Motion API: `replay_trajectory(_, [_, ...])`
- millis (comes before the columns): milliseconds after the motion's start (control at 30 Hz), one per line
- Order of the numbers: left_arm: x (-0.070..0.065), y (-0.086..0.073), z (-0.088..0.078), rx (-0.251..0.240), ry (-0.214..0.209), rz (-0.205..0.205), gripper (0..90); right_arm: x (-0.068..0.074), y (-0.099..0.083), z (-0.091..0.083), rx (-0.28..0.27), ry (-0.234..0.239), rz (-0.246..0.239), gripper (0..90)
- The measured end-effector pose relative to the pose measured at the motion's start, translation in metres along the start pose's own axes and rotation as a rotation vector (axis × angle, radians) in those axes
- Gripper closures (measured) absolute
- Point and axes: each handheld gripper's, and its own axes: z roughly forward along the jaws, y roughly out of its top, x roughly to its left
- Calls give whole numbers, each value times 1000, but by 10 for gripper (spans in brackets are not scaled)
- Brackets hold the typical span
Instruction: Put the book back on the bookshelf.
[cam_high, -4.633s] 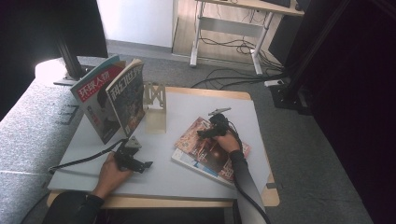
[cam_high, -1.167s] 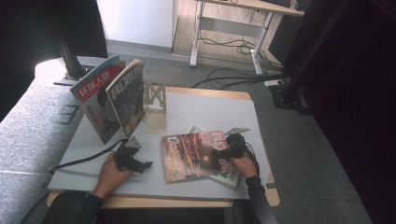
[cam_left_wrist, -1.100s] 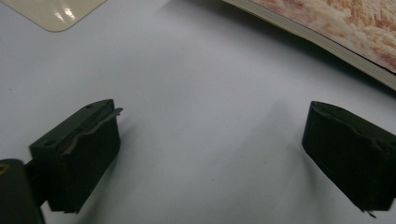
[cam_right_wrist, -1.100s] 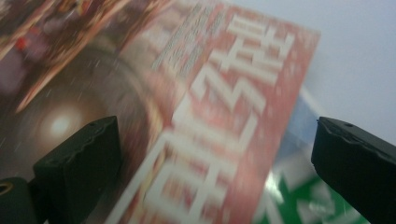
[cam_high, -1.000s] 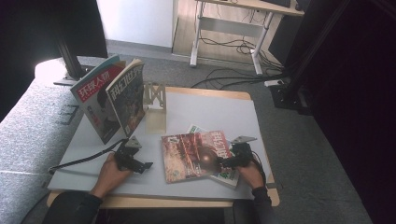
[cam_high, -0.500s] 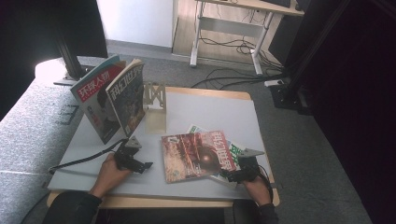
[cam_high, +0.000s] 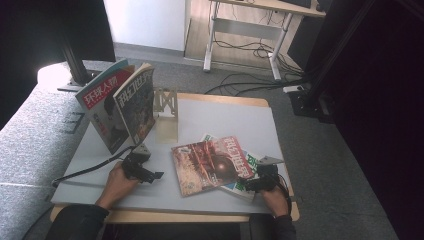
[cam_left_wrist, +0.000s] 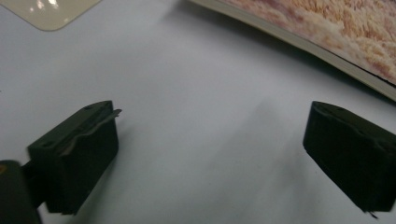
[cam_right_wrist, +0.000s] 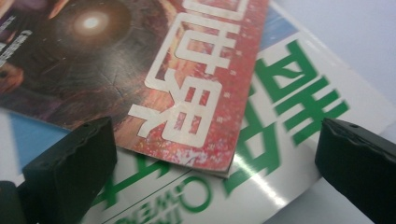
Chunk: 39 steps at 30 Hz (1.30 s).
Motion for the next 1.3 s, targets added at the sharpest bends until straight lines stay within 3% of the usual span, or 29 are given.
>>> replay_trajectory(100, [3, 6, -2, -32, -43, -23, 67, -7, 4, 3, 3, -14, 8, 0])
replay_trajectory(200, [-1, 15, -1, -10, -4, 30, 92, -14, 8, 7, 4, -27, 16, 0])
replay_trajectory(300, [-5, 25, 4, -10, 2, 77, 128, -22, 14, 12, 6, -45, 27, 0])
replay_trajectory(500, [-8, 41, 17, -5, -7, 119, 207, -33, 24, 21, 11, -71, 42, 0])
replay_trajectory(600, [-6, 47, 22, 8, -14, 121, 280, -38, 30, 26, 12, -87, 48, 0])
replay_trajectory(767, [-7, 54, 23, -17, -7, 124, 362, -46, 40, 34, 14, -108, 52, 0])
replay_trajectory(1033, [0, 57, 25, -23, 65, 126, 359, -55, 50, 45, 15, -126, 73, 0])
replay_trajectory(1300, [-2, 53, 29, -24, 89, 139, 319, -62, 61, 55, 21, -132, 85, 0])
